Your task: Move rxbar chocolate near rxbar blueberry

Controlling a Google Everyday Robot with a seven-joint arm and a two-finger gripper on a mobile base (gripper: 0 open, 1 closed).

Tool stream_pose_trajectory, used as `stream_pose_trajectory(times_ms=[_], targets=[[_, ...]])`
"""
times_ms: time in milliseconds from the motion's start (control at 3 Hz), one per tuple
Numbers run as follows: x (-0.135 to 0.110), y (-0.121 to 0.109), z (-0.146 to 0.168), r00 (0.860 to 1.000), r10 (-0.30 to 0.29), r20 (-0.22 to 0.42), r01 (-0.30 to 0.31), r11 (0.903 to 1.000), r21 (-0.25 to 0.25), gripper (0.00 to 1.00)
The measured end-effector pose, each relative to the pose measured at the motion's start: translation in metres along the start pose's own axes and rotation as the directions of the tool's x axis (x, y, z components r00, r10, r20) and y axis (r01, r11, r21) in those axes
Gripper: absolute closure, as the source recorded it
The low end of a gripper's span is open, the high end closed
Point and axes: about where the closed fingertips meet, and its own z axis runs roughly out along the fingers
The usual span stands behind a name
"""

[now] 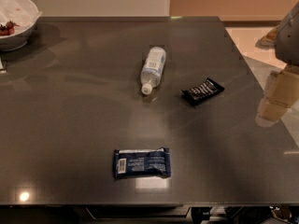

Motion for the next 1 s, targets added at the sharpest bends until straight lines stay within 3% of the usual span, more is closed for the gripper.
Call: stream_pose_trajectory(times_ms=[333,667,1000], targets=[[0.000,0.000,0.000,1.000,0.000,0.000,0.000,1.0000,0.000,0.00],[-0.003,-0.005,0.003,1.000,-0.020,0.011,0.021,0.9990,-0.039,0.00],[-0.011,-0.015,0.026,0.998,-0.047,0.033,0.050,0.9941,-0.096,0.00]])
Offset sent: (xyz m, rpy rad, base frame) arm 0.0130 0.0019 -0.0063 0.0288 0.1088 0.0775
